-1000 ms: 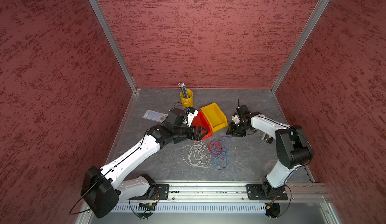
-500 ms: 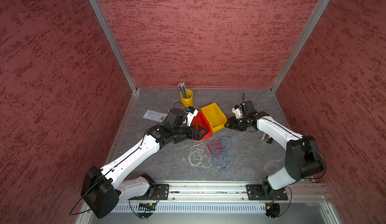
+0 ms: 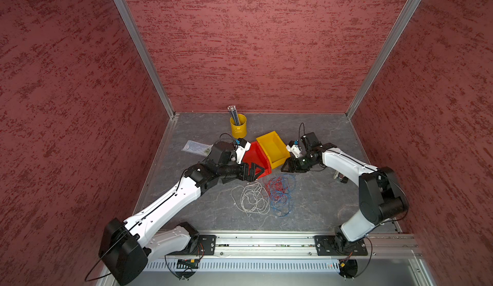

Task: Untangle and sort cables by color
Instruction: Untie the cable.

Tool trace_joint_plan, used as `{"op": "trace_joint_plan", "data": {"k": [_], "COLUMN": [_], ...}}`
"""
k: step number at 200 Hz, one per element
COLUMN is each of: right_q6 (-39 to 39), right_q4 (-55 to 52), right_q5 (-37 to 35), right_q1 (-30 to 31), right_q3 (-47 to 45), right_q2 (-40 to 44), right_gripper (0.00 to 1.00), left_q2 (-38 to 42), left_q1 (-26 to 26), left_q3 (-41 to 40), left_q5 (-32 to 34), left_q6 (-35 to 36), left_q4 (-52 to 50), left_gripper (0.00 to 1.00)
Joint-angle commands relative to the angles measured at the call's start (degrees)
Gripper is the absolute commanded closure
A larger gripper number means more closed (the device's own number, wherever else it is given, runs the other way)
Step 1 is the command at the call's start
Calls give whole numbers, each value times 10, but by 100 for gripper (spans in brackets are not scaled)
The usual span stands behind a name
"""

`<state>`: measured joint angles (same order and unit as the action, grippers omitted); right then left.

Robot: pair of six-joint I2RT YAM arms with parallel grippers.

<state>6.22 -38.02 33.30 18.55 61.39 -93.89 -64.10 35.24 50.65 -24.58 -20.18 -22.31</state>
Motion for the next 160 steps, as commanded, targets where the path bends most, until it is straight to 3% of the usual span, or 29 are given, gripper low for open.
{"op": "trace_joint_plan", "data": {"k": [1, 60, 160], "right_q6": [-36, -52, -77], "right_q4": [-25, -44, -60], "right_q5": [-4, -55, -113], "right_q1": [12, 28, 46], "right_q3": [-2, 6, 28], "right_q2": [-8, -16, -23], "right_gripper": [40, 41, 52], "left_q2": [8, 16, 33], "left_q1": [-3, -3, -3], "left_q3": [-5, -11, -26], "left_q5": [-5, -6, -3], "left_q6": [-3, -7, -12], "left_q4": [15, 18, 22], "left_gripper": [0, 0, 0]}}
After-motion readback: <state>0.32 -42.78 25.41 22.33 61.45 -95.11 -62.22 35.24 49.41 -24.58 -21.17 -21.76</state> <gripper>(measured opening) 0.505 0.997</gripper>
